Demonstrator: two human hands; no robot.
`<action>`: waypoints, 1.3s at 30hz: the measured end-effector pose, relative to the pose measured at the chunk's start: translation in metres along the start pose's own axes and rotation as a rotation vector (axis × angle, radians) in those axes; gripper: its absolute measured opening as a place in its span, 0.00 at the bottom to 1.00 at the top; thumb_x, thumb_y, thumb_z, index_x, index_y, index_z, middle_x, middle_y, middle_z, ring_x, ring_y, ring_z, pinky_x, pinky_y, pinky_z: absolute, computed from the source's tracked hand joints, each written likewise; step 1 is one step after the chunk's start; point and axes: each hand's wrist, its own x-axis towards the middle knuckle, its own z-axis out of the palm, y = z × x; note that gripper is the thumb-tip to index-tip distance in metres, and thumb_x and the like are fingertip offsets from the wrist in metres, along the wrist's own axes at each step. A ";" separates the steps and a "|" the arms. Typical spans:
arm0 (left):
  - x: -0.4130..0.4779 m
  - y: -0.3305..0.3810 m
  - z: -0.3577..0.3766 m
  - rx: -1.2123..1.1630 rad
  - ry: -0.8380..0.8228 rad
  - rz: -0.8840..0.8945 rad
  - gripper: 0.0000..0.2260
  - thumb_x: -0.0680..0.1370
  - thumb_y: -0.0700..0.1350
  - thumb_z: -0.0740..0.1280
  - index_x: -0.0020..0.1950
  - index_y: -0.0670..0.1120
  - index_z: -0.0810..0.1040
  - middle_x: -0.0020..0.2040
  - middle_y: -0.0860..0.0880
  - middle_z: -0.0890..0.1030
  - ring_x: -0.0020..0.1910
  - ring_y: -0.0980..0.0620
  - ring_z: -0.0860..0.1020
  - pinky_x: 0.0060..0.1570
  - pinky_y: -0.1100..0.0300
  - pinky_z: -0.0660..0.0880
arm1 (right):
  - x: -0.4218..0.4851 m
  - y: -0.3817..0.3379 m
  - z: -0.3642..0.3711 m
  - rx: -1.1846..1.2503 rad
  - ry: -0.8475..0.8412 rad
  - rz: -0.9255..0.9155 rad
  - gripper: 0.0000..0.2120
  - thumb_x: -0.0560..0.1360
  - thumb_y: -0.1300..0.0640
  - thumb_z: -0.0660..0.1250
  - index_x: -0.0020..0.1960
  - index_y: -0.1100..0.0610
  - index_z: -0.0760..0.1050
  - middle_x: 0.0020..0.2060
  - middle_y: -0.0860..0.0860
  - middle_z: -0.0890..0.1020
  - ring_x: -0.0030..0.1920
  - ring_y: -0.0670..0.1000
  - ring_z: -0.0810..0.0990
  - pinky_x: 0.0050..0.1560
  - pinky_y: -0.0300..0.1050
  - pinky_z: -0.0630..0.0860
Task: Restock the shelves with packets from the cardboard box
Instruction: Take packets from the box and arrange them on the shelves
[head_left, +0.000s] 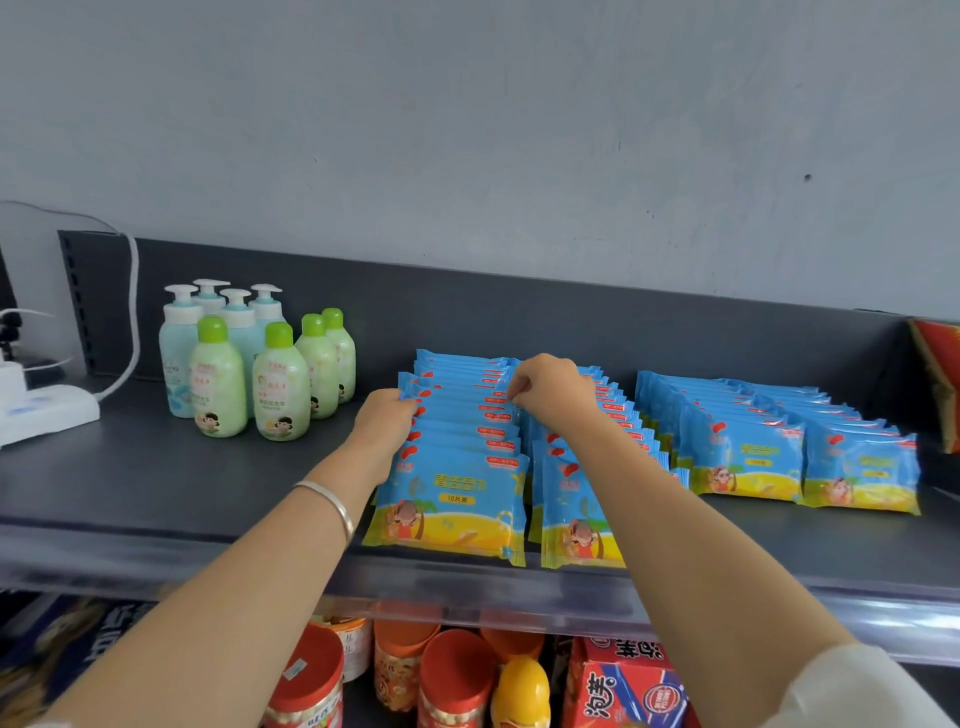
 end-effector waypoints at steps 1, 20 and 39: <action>0.001 0.001 -0.001 0.001 0.002 0.011 0.12 0.79 0.39 0.56 0.37 0.46 0.72 0.36 0.47 0.75 0.31 0.52 0.73 0.27 0.62 0.69 | 0.000 0.003 -0.002 0.019 0.010 0.014 0.08 0.76 0.61 0.64 0.50 0.52 0.79 0.50 0.50 0.82 0.49 0.52 0.79 0.53 0.51 0.77; 0.011 0.006 0.009 -0.023 -0.009 0.033 0.10 0.79 0.40 0.58 0.53 0.39 0.78 0.51 0.37 0.81 0.47 0.40 0.81 0.45 0.47 0.78 | 0.015 0.004 0.007 -0.014 0.010 0.077 0.05 0.76 0.55 0.65 0.50 0.54 0.79 0.45 0.50 0.81 0.47 0.52 0.77 0.50 0.50 0.69; 0.056 0.021 0.004 0.538 0.125 0.220 0.08 0.77 0.42 0.65 0.45 0.39 0.81 0.42 0.42 0.81 0.40 0.47 0.77 0.41 0.55 0.75 | 0.036 0.018 0.001 -0.029 -0.079 -0.045 0.04 0.76 0.52 0.67 0.49 0.50 0.78 0.50 0.48 0.81 0.53 0.52 0.77 0.64 0.58 0.66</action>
